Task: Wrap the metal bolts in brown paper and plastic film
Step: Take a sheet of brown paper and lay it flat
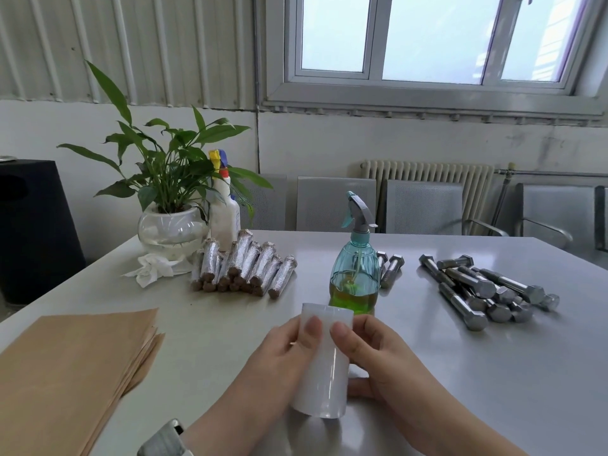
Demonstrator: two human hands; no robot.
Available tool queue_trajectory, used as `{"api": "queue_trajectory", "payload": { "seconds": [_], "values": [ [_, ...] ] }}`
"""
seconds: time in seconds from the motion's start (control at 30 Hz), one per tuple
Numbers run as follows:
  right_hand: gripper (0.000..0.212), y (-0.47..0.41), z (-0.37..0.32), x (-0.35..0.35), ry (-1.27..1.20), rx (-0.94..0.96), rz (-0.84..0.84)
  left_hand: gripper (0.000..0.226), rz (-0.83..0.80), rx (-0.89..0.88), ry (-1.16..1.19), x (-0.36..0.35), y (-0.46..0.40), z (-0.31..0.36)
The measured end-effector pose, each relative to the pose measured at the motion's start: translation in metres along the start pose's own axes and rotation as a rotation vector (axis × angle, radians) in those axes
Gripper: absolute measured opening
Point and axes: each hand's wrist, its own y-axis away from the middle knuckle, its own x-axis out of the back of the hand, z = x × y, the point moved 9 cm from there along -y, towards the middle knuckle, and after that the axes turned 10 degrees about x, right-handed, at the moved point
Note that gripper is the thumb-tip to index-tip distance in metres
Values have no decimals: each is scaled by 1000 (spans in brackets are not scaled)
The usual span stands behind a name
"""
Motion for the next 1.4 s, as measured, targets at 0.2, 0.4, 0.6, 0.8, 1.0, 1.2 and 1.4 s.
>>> {"api": "queue_trajectory", "payload": {
  "seconds": [0.2,0.4,0.6,0.8,1.0,1.2,1.4],
  "values": [
    [66,-3,-9,13,97,55,50,53,-19,-9,-12,8,-1,0],
    [47,-4,-8,3,27,8,-134,45,-77,16,160,7,-3,-3],
    [66,-8,-12,13,116,116,47,27,133,-106,-75,26,2,13],
    [71,-7,-19,25,248,202,232,31,291,-132,-196,29,10,16],
    [71,-11,-15,26,325,236,171,47,239,-87,-278,11,10,9],
    [42,-13,-7,11,206,97,-237,37,92,-20,-111,17,3,4],
    [76,-19,0,24,166,104,-51,27,259,-128,-200,23,8,9]
  ]
}}
